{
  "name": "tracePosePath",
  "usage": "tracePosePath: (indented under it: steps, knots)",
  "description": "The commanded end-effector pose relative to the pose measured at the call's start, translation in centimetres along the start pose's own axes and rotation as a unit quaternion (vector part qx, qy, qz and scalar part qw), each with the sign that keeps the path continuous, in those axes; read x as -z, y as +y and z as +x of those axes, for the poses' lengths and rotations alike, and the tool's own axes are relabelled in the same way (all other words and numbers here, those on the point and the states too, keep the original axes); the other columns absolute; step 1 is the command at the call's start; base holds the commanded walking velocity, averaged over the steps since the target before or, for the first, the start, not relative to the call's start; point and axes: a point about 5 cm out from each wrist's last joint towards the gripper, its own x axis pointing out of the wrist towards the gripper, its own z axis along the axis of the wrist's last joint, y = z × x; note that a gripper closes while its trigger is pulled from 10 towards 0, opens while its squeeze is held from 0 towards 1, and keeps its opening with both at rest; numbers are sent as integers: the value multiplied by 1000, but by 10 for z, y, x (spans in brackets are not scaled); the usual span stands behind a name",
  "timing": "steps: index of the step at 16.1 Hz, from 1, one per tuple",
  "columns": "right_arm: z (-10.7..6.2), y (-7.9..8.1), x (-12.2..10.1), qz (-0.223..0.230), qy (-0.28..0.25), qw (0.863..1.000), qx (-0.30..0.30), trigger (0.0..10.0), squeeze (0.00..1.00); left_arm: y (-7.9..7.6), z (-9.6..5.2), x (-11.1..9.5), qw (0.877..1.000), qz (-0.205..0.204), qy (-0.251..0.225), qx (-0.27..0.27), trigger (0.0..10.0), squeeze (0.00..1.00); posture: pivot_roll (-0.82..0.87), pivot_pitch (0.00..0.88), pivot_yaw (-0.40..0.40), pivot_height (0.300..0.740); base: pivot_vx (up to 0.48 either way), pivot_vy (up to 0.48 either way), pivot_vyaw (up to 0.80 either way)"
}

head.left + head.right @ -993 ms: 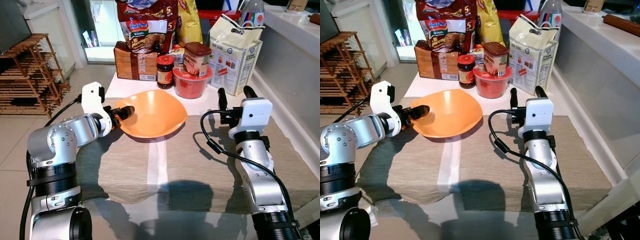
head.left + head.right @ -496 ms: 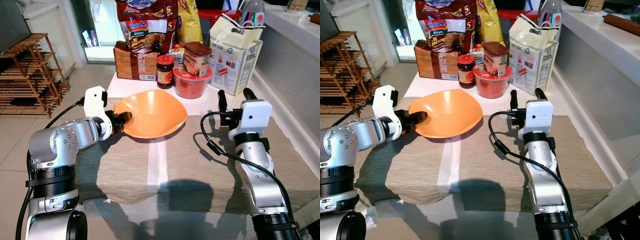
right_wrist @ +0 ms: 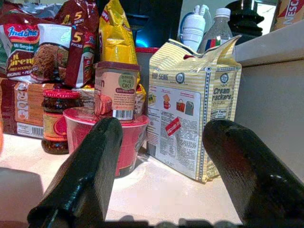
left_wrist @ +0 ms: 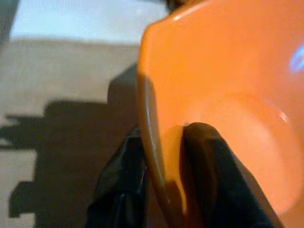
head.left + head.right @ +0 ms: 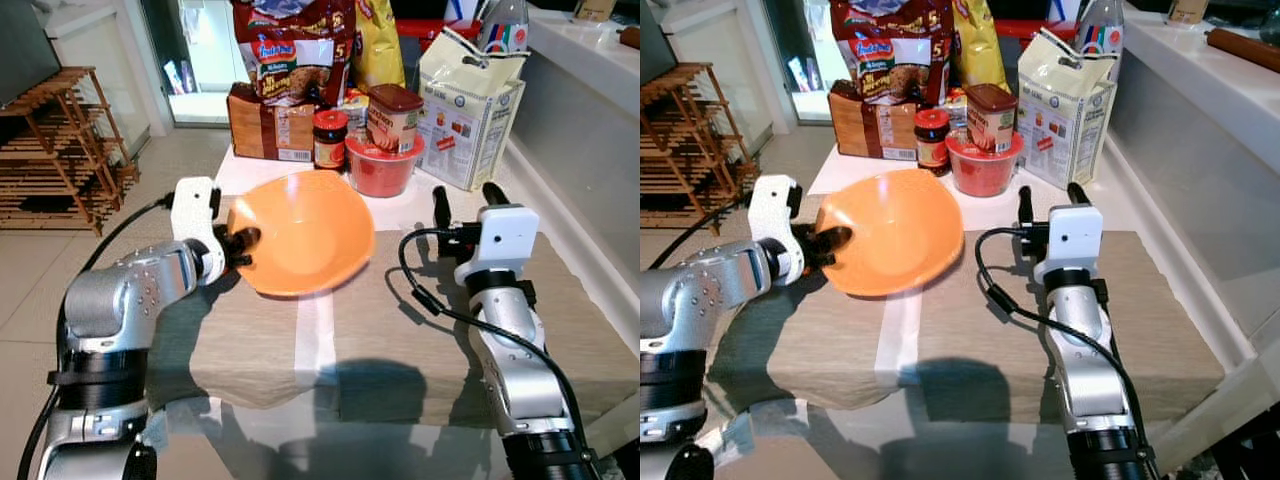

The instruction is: Setting the table

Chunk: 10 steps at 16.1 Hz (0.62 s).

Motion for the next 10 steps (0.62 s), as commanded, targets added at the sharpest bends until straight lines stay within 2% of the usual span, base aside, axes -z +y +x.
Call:
tracePosePath:
  steps: [1,2,3,5,6,7,8,10]
  knots:
    - [0,0,-3,2,-3,1000,-3,10000,0,5,-2,-1,1000,20,-9,-20,0,0,13,0,37,740,0,0,0]
    - [0,1,-2,3,-2,1000,-4,10000,0,6,-3,-2,999,23,-19,-19,0,0,13,0,37,740,0,0,0]
    - [0,2,-1,3,0,1000,-5,10000,0,4,-6,-10,998,38,-53,-10,0,0,15,0,36,740,0,0,0]
    - [0,2,-1,4,1,1000,-6,10000,0,3,-8,-14,997,42,-65,-7,0,0,15,0,36,740,0,0,0]
    - [0,2,0,4,2,1000,-6,10000,0,3,-18,-35,988,86,-127,-22,0,0,21,0,31,740,0,0,0]
    - [1,3,1,4,4,1000,-8,10000,0,2,-32,-59,969,133,-204,-43,0,0,31,0,24,740,0,0,0]
    - [3,4,2,3,4,1000,-11,10000,0,2,-45,-73,953,152,-254,-59,0,0,37,0,18,740,0,0,0]
    - [5,6,3,2,2,1000,-18,10000,0,6,-58,-81,942,151,-290,-81,0,0,47,0,10,740,0,0,0]
